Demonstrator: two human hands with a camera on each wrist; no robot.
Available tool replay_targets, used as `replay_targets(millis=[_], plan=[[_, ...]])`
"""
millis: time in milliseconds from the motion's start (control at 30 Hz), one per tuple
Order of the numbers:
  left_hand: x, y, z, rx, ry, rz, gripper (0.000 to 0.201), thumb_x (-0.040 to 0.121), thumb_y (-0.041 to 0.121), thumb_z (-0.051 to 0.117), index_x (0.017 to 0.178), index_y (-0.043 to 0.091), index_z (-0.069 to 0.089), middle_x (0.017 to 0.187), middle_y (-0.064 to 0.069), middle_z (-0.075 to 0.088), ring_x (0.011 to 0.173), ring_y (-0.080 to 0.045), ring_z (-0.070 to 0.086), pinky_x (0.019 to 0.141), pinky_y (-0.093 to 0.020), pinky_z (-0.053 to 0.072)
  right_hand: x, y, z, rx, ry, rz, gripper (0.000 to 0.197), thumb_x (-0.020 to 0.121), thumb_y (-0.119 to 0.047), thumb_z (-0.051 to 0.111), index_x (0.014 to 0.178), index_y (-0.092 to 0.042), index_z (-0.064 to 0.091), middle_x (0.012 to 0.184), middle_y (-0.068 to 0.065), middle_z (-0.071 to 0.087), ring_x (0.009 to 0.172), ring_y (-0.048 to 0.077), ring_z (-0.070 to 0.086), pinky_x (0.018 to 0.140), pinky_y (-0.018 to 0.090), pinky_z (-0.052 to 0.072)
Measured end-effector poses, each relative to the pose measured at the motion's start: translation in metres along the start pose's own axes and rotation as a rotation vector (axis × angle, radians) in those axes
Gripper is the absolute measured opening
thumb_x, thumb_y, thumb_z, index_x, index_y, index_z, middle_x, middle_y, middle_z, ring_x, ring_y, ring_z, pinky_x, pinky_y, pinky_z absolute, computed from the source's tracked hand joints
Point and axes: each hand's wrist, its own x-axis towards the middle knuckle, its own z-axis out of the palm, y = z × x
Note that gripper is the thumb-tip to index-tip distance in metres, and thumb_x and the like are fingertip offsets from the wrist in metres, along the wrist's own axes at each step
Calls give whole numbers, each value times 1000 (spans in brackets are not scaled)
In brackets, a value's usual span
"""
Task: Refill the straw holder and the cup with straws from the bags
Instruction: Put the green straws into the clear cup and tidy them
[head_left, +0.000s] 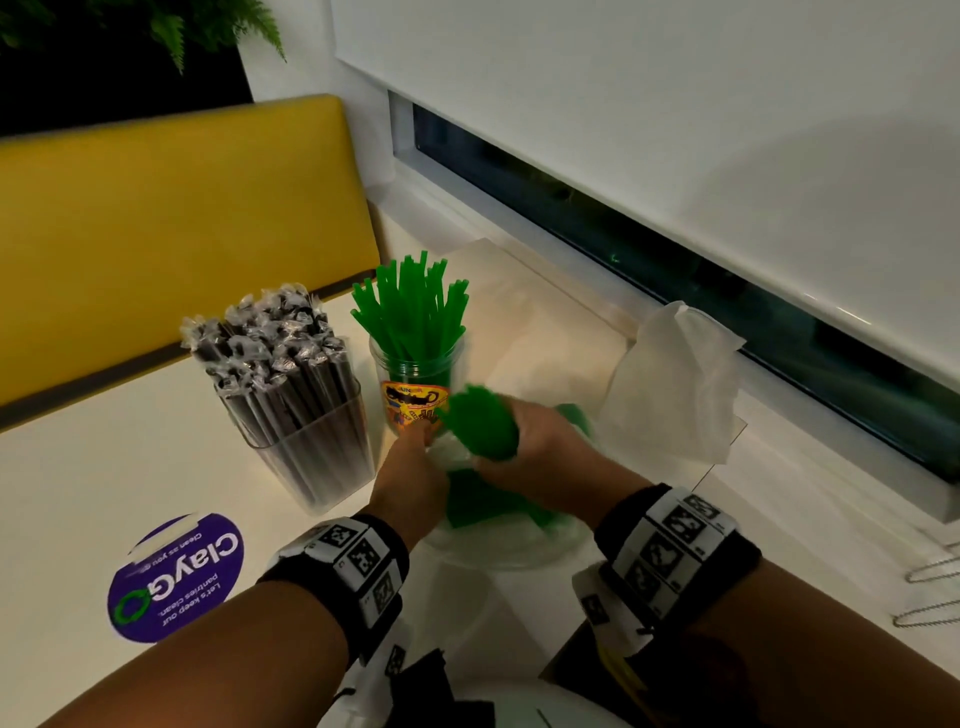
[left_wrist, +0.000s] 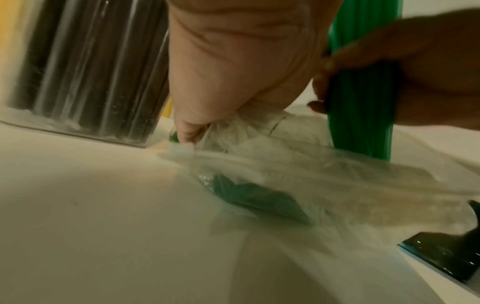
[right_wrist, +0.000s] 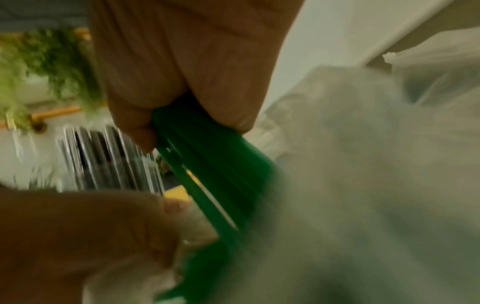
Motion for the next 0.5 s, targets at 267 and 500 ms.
replay_targets(millis=[267, 500], plan=[[-6, 25, 8, -439, 368, 118, 82, 63, 42, 81, 132, 16, 45, 121, -10, 57, 109, -24, 61, 97, -45, 52, 25, -61, -66, 541, 530, -93, 21, 82, -10, 72, 101, -15, 65, 92, 3, 70, 87, 15, 68, 83, 32, 57], [42, 66, -9, -409, 436, -97, 136, 60, 26, 94, 156, 29, -2, 158, -7, 26, 145, -23, 32, 120, -45, 30, 94, -92, -99, 497, 938, -216, 23, 84, -10, 71, 103, -18, 61, 89, -7, 63, 73, 0, 62, 67, 11, 50]])
